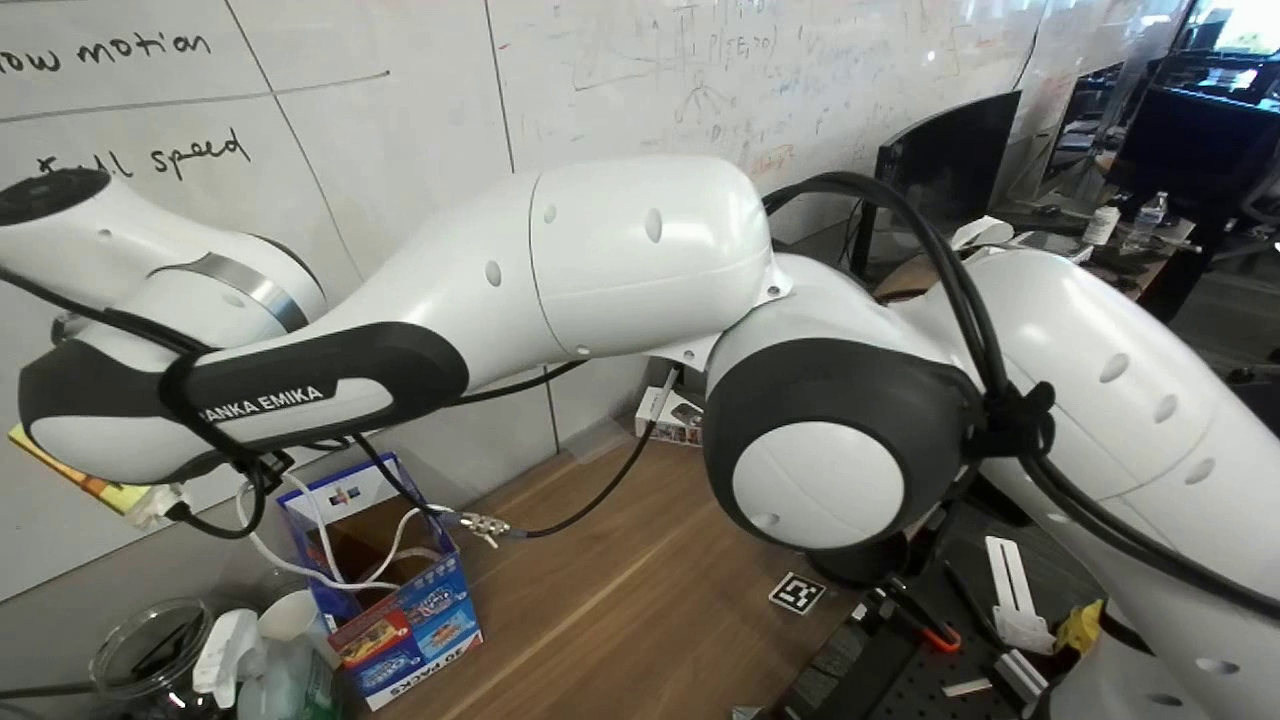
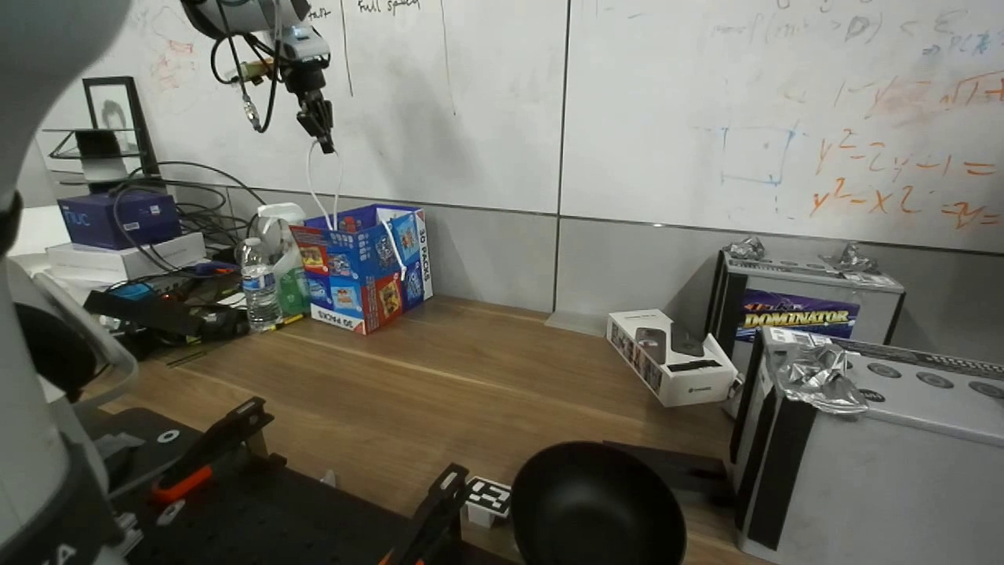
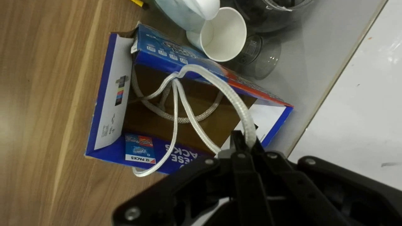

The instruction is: Put the string in the blue box

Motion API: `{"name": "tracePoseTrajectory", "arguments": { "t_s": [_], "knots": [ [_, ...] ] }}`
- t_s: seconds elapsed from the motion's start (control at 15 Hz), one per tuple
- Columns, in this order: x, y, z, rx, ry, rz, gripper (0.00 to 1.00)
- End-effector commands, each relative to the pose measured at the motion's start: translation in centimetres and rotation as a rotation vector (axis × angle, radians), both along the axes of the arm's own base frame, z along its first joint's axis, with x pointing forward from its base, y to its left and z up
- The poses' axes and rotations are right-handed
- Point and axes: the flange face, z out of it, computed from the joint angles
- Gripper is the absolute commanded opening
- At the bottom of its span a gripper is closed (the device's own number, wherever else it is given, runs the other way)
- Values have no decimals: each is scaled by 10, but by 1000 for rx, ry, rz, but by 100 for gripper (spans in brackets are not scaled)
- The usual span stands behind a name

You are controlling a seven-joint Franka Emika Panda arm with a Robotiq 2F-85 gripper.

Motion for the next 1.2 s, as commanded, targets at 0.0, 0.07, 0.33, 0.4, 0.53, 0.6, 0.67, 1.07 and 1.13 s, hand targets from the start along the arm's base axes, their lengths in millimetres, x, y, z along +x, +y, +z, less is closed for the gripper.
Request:
{"name": "tracePoseTrajectory", "arguments": {
  "t_s": [0.0, 0.07, 0.33, 0.4, 0.53, 0.6, 0.67, 1.07, 1.13],
  "knots": [
    [11, -12, -28, 4, 55, 20, 1],
    [14, -16, -38, -4, 69, 18, 1],
    [21, -27, -69, -28, 109, 22, 1],
    [22, -29, -74, -35, 116, 25, 1],
    [23, -32, -84, -45, 131, 30, 1],
    [24, -33, -90, -52, 137, 32, 1],
    [24, -35, -94, -57, 143, 36, 1],
    [25, -43, -101, -99, 164, 108, 51],
    [25, -43, -96, -114, 159, 138, 60]
  ]
}}
